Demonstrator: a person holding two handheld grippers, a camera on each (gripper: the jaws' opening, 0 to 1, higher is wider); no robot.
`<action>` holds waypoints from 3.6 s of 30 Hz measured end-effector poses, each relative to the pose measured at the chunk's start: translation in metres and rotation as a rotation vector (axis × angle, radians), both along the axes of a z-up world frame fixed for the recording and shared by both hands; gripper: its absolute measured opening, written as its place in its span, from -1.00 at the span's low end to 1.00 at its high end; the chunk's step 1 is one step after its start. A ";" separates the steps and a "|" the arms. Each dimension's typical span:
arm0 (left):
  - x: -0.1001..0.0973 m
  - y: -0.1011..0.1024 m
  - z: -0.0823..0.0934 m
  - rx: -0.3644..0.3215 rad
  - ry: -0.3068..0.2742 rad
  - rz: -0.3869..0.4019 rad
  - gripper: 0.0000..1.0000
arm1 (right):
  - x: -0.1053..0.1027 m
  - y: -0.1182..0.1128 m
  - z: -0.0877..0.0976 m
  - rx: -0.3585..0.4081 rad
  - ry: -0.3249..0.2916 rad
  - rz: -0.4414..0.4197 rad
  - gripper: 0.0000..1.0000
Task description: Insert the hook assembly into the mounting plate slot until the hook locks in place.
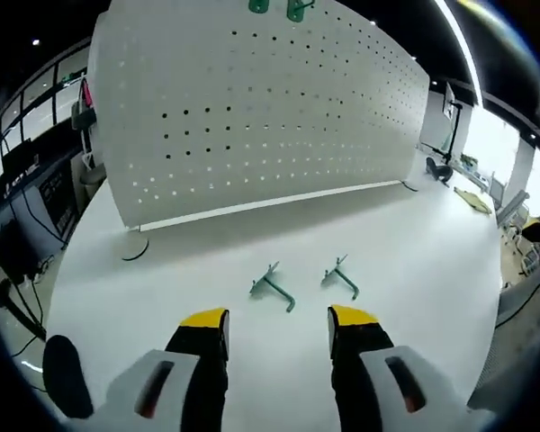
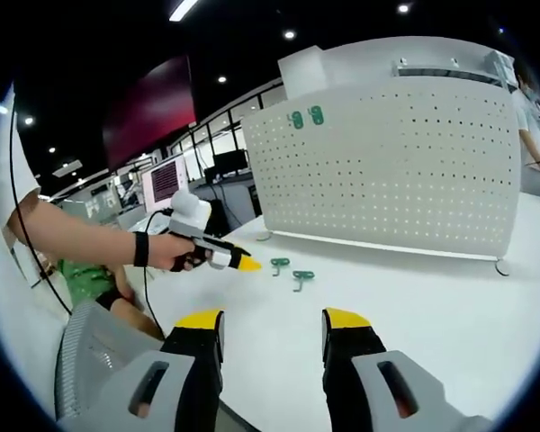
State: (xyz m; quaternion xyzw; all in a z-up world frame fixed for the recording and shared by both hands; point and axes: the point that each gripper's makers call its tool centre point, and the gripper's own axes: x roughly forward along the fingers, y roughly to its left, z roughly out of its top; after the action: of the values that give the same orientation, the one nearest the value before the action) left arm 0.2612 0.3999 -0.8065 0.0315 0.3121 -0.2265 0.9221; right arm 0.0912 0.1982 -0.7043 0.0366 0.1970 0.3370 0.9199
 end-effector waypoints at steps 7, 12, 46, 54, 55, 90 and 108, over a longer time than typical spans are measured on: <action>0.007 0.002 -0.005 0.003 0.013 0.015 -0.24 | 0.000 -0.002 -0.003 -0.002 0.008 -0.004 -0.14; 0.013 -0.003 -0.005 0.009 -0.006 0.002 -0.34 | 0.001 -0.003 -0.005 0.002 0.018 -0.008 -0.14; 0.026 -0.012 -0.018 0.124 -0.009 -0.044 -0.80 | 0.001 -0.013 -0.016 -0.024 0.055 -0.020 -0.17; 0.029 -0.013 -0.020 0.129 -0.008 -0.048 -0.78 | 0.001 -0.013 -0.018 -0.023 0.063 -0.022 -0.18; 0.030 -0.014 -0.020 0.130 -0.013 -0.057 -0.77 | 0.002 -0.012 -0.018 -0.024 0.062 -0.021 -0.18; 0.032 -0.021 -0.027 0.162 0.022 -0.124 -0.94 | 0.003 -0.012 -0.017 -0.011 0.067 -0.016 -0.21; 0.011 -0.027 -0.010 0.100 0.029 -0.133 -0.95 | 0.001 -0.001 -0.013 -0.032 0.055 0.045 -0.21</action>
State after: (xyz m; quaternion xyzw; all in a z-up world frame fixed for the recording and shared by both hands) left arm 0.2720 0.3728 -0.8161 0.0949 0.3337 -0.2721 0.8976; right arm 0.0924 0.1973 -0.7172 0.0265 0.2283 0.3533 0.9068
